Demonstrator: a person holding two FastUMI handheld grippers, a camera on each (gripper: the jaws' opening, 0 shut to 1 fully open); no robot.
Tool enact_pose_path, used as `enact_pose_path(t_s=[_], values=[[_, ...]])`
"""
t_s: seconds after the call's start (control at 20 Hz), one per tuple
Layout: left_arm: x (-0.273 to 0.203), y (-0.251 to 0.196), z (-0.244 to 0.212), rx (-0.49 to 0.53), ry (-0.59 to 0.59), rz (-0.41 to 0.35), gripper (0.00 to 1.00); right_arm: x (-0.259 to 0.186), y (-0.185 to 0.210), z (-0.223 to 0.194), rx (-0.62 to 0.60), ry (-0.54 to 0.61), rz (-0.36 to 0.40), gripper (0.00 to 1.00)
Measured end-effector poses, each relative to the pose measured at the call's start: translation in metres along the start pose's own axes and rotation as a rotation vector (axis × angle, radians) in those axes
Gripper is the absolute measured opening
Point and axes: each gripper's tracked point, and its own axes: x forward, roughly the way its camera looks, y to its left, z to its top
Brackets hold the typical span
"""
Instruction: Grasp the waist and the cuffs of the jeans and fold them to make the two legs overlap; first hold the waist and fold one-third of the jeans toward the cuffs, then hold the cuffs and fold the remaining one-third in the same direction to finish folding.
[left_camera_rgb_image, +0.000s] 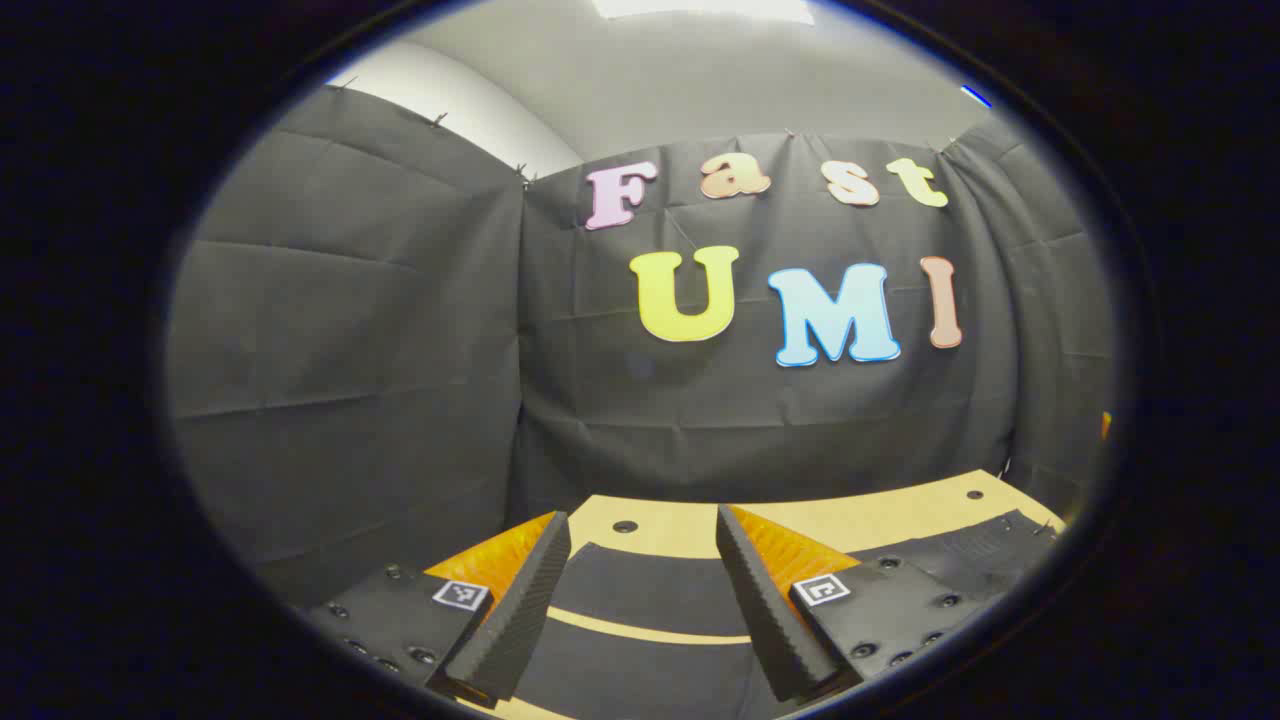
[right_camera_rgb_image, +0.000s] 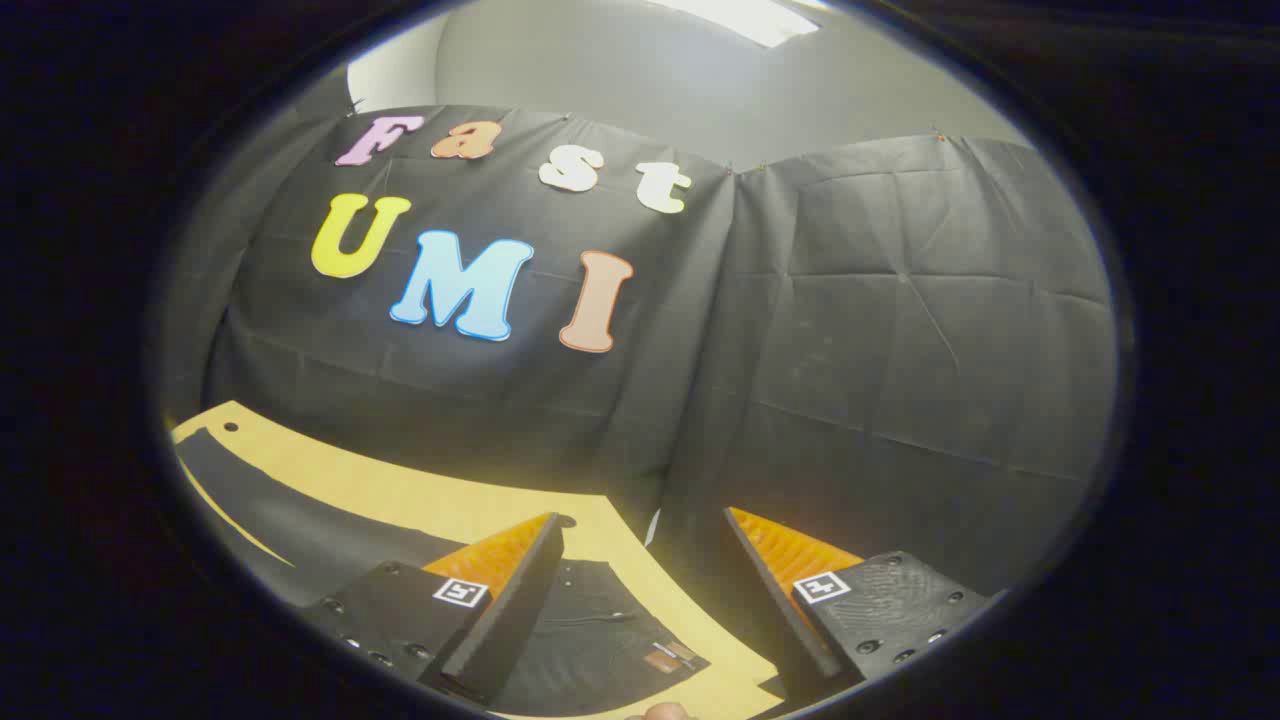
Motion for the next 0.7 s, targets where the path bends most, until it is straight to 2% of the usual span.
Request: enact_pose_path(t_s=[0.7], values=[[0.008, -0.001, 0.001, 0.002, -0.012, 0.005, 0.94, 0.002, 0.007, 0.0, 0.003, 0.005, 0.012, 0.94]])
